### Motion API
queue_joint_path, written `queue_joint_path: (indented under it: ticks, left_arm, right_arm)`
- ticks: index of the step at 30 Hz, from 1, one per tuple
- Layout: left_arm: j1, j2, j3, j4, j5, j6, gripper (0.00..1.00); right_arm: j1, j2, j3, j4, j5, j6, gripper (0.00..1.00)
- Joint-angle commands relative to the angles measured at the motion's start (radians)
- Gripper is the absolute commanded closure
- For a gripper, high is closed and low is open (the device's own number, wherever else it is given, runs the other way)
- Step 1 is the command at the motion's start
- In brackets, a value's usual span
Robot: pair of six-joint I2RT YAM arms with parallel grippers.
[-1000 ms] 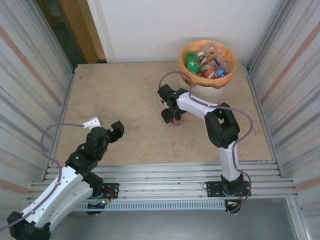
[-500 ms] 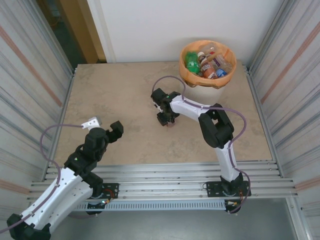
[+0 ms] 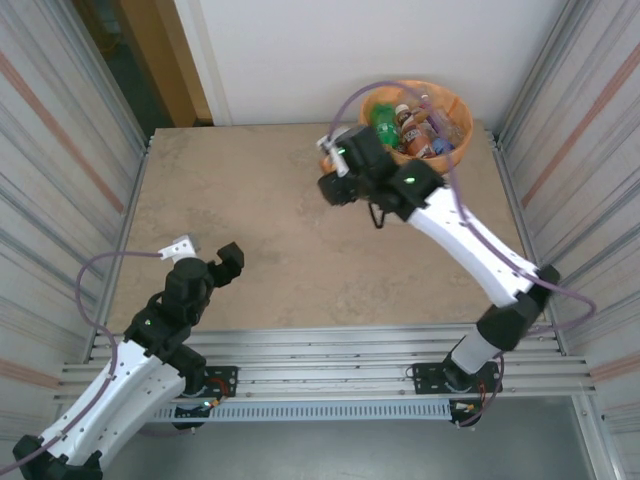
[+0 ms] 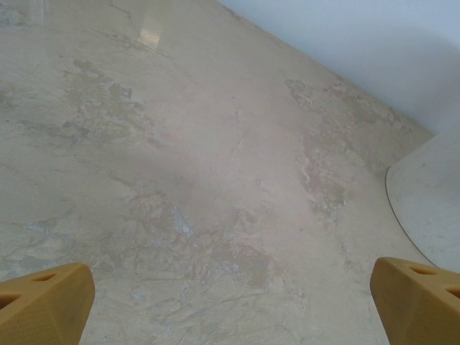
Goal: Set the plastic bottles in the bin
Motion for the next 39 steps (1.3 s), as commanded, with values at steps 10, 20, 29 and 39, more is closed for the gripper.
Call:
queue_joint_path:
  ticks: [10, 20, 29, 39]
  left_arm:
    - [0.008, 0.031, 0.026, 0.011, 0.008, 0.023, 0.01]
    - [0.01, 0.051, 0.039, 0.015, 0.02, 0.035, 0.01]
    - [0.011, 0.066, 0.041, 0.019, 0.028, 0.037, 0.01]
    - [0.01, 0.064, 0.05, 0.01, 0.04, 0.04, 0.01]
  right_arm:
    - [-0.55, 0.004, 0.231, -0.091, -0.26, 0.099, 0.63]
    - [-0.683, 0.287, 0.511, -0.232, -0.285, 0.055, 0.63]
    - [-0.684, 0.388, 0.541, -0.244, -0.226, 0.024, 0.58]
    - [-0.684, 0.387, 0.542, -0.26, -0.197, 0.012, 0.2]
